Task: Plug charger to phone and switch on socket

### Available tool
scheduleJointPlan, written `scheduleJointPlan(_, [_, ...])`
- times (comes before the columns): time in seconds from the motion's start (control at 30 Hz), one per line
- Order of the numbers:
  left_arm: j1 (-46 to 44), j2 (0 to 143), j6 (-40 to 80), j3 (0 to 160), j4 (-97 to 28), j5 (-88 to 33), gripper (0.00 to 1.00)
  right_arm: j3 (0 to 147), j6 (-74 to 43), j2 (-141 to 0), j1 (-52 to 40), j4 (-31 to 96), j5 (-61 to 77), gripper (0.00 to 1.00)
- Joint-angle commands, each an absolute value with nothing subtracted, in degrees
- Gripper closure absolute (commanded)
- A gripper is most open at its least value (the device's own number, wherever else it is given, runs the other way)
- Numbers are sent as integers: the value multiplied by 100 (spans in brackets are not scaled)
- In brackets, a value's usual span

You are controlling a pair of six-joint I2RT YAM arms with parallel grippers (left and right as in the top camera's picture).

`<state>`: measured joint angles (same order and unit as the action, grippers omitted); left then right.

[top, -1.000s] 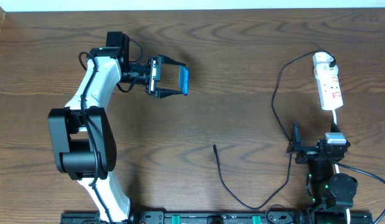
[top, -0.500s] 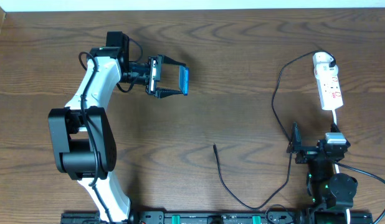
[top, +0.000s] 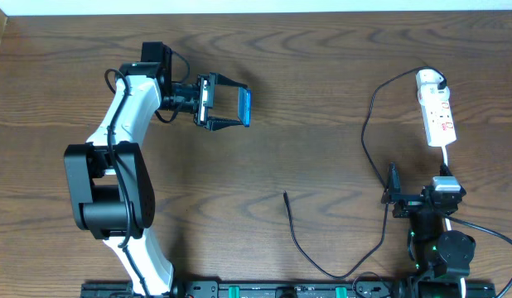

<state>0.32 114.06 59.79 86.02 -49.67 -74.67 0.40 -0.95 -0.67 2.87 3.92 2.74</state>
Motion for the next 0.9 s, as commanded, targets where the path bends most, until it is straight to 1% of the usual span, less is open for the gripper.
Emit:
scheduleJointPlan(0.0, [58, 11271, 5990, 8626, -4982, -7736, 92, 32, -34, -32, 296, 414, 250, 1])
scheduleJointPlan(0.43, [58, 11271, 6169, 8626, -4982, -7741, 92, 32, -36, -32, 296, 414, 250, 1])
scheduleJointPlan(0.57, [58, 11271, 6532, 8626, -4982, -7741, 93, 32, -34, -32, 296, 414, 250, 1])
scheduleJointPlan(0.87, [58, 11271, 6545, 8626, -4980, -7738, 92, 32, -34, -32, 296, 414, 250, 1])
